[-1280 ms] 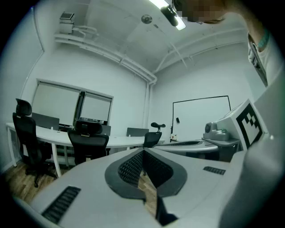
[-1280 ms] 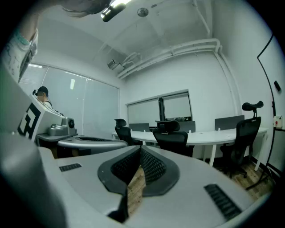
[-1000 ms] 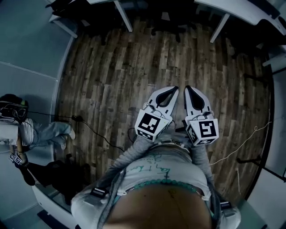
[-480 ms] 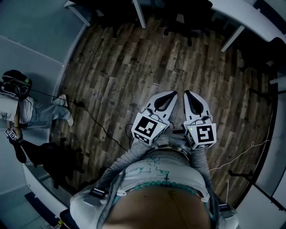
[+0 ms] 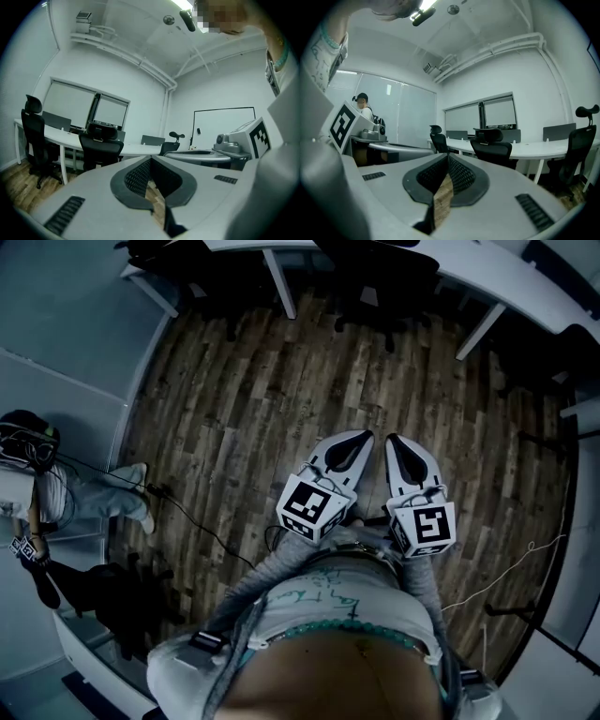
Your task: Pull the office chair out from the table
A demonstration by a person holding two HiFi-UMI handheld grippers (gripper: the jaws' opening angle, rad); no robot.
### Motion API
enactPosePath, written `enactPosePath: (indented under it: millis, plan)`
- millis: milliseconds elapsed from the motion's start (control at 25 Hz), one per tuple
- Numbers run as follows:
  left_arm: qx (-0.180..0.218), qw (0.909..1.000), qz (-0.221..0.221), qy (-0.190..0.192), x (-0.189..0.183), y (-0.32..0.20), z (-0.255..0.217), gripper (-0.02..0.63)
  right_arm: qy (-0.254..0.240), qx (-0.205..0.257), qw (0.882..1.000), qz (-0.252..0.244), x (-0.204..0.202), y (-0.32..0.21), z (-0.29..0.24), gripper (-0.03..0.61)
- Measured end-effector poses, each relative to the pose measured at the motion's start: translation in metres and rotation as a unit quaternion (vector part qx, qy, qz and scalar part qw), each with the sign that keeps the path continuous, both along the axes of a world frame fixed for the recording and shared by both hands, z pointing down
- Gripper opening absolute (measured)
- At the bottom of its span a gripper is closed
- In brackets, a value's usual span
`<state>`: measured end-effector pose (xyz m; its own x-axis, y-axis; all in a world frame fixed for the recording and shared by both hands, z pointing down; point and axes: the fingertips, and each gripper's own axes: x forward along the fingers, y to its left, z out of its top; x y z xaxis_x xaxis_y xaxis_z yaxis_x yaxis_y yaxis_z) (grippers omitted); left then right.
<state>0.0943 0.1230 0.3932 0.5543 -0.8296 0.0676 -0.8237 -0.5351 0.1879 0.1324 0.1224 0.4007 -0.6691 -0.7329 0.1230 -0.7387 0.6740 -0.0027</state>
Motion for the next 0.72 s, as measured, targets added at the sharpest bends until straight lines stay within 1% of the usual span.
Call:
enactPosePath:
  millis: [320, 560, 720]
  plan:
    - [0.009, 0.9997, 0.021, 0.006, -0.033, -0.061, -0.008, 0.011, -0.004, 0.001, 1.0, 0.027, -0.032, -0.059, -0.01, 0.021]
    - [0.015, 0.9993, 0.034, 0.002, -0.066, -0.09, -0.01, 0.011, -0.012, -0.003, 0.999, 0.036, -0.064, -0.088, -0.01, 0.021]
    - [0.015, 0.999, 0.042, -0.007, -0.083, -0.101, -0.007, 0.011, -0.017, -0.003, 0.999, 0.04, -0.082, -0.101, -0.003, 0.021]
